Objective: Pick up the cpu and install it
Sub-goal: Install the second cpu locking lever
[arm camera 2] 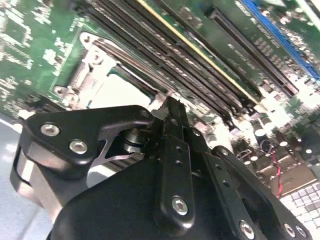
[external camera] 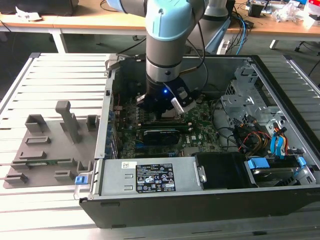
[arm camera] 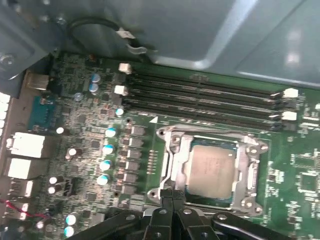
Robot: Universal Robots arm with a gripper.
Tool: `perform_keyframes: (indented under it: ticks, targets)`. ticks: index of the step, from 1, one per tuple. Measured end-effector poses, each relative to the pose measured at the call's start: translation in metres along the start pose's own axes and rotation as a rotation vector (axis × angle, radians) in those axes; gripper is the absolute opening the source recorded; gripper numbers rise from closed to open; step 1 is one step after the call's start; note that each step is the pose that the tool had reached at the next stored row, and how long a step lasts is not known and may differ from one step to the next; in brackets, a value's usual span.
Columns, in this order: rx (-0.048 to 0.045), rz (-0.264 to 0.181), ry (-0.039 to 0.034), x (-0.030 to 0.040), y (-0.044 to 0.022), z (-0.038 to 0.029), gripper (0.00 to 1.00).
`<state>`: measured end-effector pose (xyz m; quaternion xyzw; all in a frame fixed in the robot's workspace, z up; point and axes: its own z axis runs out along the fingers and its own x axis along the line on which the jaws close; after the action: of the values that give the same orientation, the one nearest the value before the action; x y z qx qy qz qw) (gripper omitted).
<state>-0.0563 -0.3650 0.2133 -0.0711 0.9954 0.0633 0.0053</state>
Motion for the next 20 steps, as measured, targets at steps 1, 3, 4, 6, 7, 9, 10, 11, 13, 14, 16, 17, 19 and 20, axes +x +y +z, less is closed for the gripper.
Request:
perform_keyframes:
  ticks: [1, 3, 4, 6, 7, 9, 10, 11, 13, 14, 16, 17, 19, 20]
  targets:
    - [0.004, 0.0, 0.0022, -0.005, 0.002, 0.0001, 0.11]
    - [0.0182, 0.001, 0.0064, -0.0118, 0.0087, 0.001, 0.11]
    - [0.0288, 0.0, 0.0092, -0.0149, 0.0126, 0.0015, 0.11]
    - [0.0492, 0.001, 0.0142, -0.0192, 0.019, 0.0024, 0.11]
    - [0.0565, 0.001, 0.0157, -0.021, 0.0219, 0.0028, 0.11]
    - [0.0864, 0.001, 0.0236, -0.029, 0.0301, 0.004, 0.11]
    - [0.0974, 0.001, 0.027, -0.0319, 0.0311, 0.0042, 0.11]
    - [0.1069, 0.002, 0.0295, -0.0338, 0.0318, 0.0043, 0.11]
    - [0.118, 0.002, 0.0312, -0.035, 0.034, -0.0001, 0.11]
    - [0.1201, 0.002, 0.0315, -0.0352, 0.0351, -0.0047, 0.11]
    - [0.1251, 0.002, 0.0322, -0.0356, 0.0376, -0.017, 0.11]
    - [0.1276, 0.002, 0.0326, -0.0357, 0.0387, -0.0218, 0.11]
    - [0.1327, 0.002, 0.0333, -0.036, 0.04, -0.0273, 0.11]
    - [0.1369, 0.002, 0.0339, -0.0362, 0.041, -0.0311, 0.11]
